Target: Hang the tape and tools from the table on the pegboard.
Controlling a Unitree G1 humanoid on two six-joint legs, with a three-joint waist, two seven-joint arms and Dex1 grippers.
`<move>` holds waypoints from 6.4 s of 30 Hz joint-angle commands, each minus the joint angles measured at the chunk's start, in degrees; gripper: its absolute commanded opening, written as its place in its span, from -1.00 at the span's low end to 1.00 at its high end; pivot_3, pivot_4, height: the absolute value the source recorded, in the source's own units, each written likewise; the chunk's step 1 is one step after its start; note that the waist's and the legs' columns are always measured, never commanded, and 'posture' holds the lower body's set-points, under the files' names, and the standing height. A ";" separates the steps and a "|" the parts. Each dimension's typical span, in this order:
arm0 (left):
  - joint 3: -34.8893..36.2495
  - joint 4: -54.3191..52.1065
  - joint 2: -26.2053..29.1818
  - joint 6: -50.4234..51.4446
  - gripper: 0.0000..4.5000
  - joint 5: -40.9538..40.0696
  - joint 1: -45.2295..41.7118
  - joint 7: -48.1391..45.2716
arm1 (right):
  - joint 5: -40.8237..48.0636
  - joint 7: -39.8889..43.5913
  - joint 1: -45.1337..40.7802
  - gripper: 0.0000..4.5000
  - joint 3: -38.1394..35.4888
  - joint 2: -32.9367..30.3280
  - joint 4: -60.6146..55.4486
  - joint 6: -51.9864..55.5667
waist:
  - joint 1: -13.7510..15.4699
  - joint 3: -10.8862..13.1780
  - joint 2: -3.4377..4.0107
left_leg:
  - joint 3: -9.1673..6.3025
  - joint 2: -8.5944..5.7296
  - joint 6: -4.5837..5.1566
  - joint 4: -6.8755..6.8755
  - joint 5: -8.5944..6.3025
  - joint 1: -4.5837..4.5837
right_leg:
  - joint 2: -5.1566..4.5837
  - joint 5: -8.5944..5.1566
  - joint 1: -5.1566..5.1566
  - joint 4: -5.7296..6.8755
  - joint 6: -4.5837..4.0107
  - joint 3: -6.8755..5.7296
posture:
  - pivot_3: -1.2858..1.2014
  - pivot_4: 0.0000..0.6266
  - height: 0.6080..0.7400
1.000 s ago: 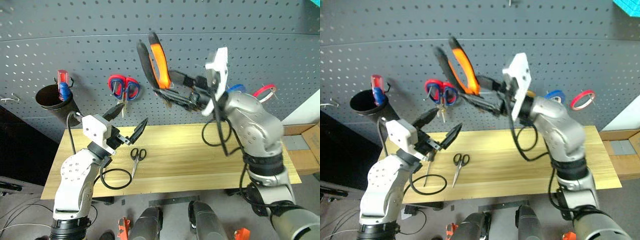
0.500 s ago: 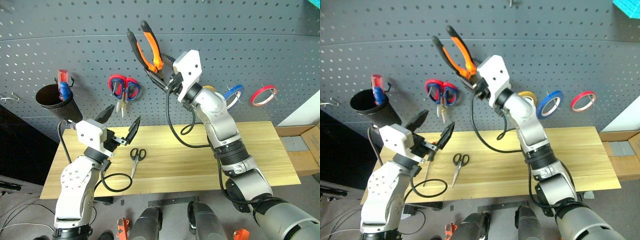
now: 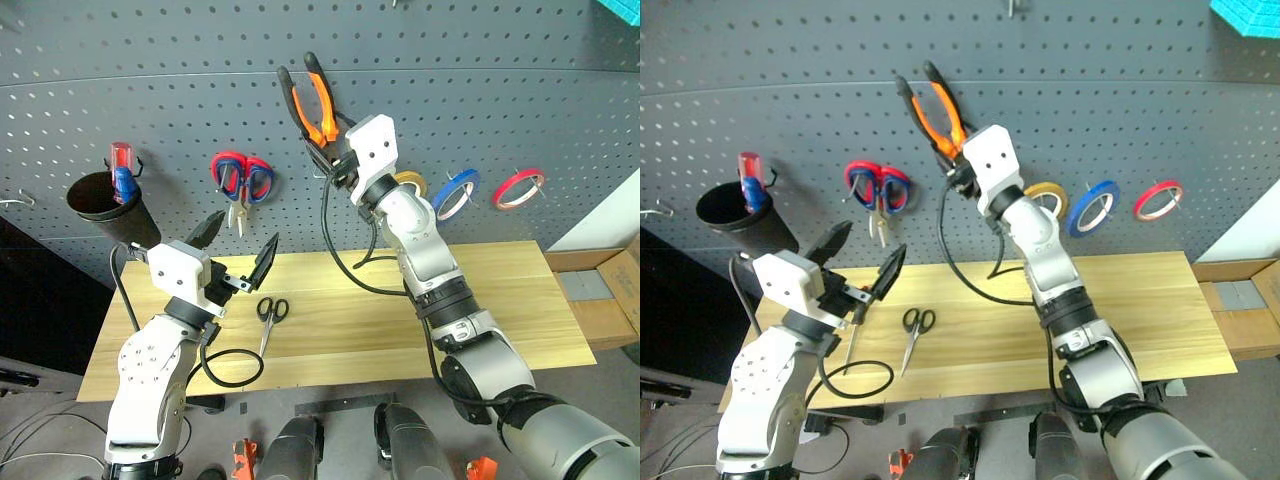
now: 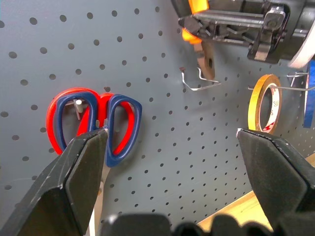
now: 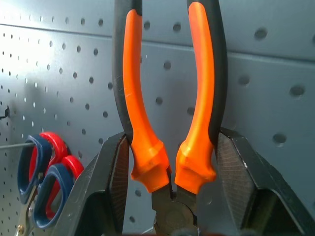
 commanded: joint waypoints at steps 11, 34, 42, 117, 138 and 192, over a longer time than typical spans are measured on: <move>1.76 -2.11 1.19 -1.28 1.00 0.57 0.23 0.48 | 0.25 -5.87 -1.51 0.06 -2.66 3.75 2.69 5.37 | 0.05 -0.25 -0.02 | 0.01 0.00 0.00 0.02 0.00 0.01 | 0.01 0.00 0.00 0.03 -0.01 0.01 | 0.07 -0.45 1.00; 1.90 4.67 0.76 5.19 1.00 0.68 5.61 0.73 | 6.78 10.53 23.15 0.98 0.28 -9.60 -33.35 23.68 | 0.40 -0.64 -0.03 | 0.18 0.05 0.01 -0.11 0.01 0.53 | 0.03 0.21 0.36 -0.16 -0.14 0.12 | 0.03 -0.37 1.00; -1.35 8.25 2.88 21.22 1.00 2.08 7.25 3.40 | 21.48 29.70 32.25 0.98 3.65 -24.01 -46.81 42.95 | -0.11 -0.64 -0.03 | 0.16 0.08 0.37 -0.07 -0.20 0.66 | 0.00 0.19 0.61 -0.23 -0.12 -0.01 | 0.00 -0.35 1.00; -1.74 -4.43 2.79 7.53 -0.96 16.51 0.66 8.74 | 29.58 37.48 17.65 1.00 1.22 -20.41 -43.58 41.40 | 2.22 -1.56 -0.06 | -0.05 0.07 0.32 -0.10 -0.29 0.76 | -0.09 0.12 0.89 -0.40 0.03 -0.16 | 0.06 -0.45 1.00; -5.20 12.39 1.24 3.57 -0.96 19.60 -10.55 9.72 | 29.61 35.46 18.67 1.00 1.93 -21.56 -45.91 41.72 | 2.70 -1.57 -0.07 | 0.00 0.06 0.13 -0.09 -0.20 0.53 | -0.07 0.13 0.57 -0.36 0.01 -0.14 | 0.03 -0.50 1.00; -4.10 66.18 6.07 30.97 0.53 17.31 -31.84 9.26 | 25.08 33.19 21.98 1.00 10.45 -21.72 -46.78 46.15 | 2.26 -1.61 -0.19 | -0.01 0.03 0.09 -0.02 -0.22 0.48 | -0.09 0.14 0.44 -0.26 0.02 -0.16 | 0.03 -0.38 1.00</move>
